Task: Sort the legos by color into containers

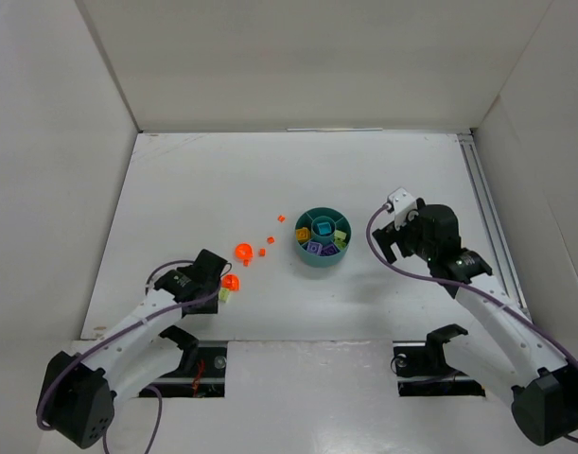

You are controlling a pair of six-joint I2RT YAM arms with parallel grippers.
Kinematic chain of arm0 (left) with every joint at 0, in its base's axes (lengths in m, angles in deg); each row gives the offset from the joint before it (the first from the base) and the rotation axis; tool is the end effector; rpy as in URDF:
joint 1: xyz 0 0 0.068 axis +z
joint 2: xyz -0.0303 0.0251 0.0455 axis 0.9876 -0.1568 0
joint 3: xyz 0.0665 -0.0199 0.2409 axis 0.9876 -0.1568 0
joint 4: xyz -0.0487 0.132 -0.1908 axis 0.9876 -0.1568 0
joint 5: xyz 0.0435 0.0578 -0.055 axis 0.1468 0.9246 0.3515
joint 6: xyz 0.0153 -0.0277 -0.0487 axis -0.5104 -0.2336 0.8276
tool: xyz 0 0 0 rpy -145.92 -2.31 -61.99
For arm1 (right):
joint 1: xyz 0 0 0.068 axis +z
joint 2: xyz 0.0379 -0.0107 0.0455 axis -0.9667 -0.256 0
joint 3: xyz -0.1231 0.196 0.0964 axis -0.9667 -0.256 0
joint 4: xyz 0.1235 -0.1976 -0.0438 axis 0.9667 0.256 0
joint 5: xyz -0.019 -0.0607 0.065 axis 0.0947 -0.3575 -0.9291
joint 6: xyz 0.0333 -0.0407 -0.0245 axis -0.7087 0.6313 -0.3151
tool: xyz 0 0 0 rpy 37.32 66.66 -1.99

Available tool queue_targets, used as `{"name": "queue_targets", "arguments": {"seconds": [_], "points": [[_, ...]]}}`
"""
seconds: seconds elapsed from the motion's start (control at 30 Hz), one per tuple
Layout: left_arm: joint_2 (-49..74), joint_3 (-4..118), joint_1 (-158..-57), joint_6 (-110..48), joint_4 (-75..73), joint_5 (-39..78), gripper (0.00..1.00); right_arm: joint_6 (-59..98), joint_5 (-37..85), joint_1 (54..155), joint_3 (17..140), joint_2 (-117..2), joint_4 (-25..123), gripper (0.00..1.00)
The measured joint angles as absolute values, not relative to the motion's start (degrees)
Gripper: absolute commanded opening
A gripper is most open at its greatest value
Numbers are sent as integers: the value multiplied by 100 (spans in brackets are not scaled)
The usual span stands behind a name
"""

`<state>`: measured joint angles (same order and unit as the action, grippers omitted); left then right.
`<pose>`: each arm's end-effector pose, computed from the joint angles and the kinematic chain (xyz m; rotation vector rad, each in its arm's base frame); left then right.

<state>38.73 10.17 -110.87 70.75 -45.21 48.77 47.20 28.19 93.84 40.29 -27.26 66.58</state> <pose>0.1227 -0.0534 0.1598 -1.8408 1.8963 -0.3869 0.1818 0.0640 0.2470 -0.7500 1.9892 0.0410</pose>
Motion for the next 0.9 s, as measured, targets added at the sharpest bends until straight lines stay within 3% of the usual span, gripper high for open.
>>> {"name": "queue_targets", "arguments": {"seconds": [0.07, 0.53, 0.73, 0.9], "points": [[3820, 941, -10940, 7033, -4338, 4821, 52, 4720, 2819, 9367, 4029, -2781, 6658, 99], [3134, 1065, -10849, 6216, -3859, 4519, 48, 4720, 2819, 9240, 4029, -3059, 6658, 99], [3145, 1065, -10844, 5927, -3822, 4327, 26, 4720, 2814, 9201, 4029, -3059, 6658, 99], [3219, 1065, -10844, 5779, -3859, 4211, 16, 4698, 2814, 9199, 4029, -3057, 6658, 99]]}}
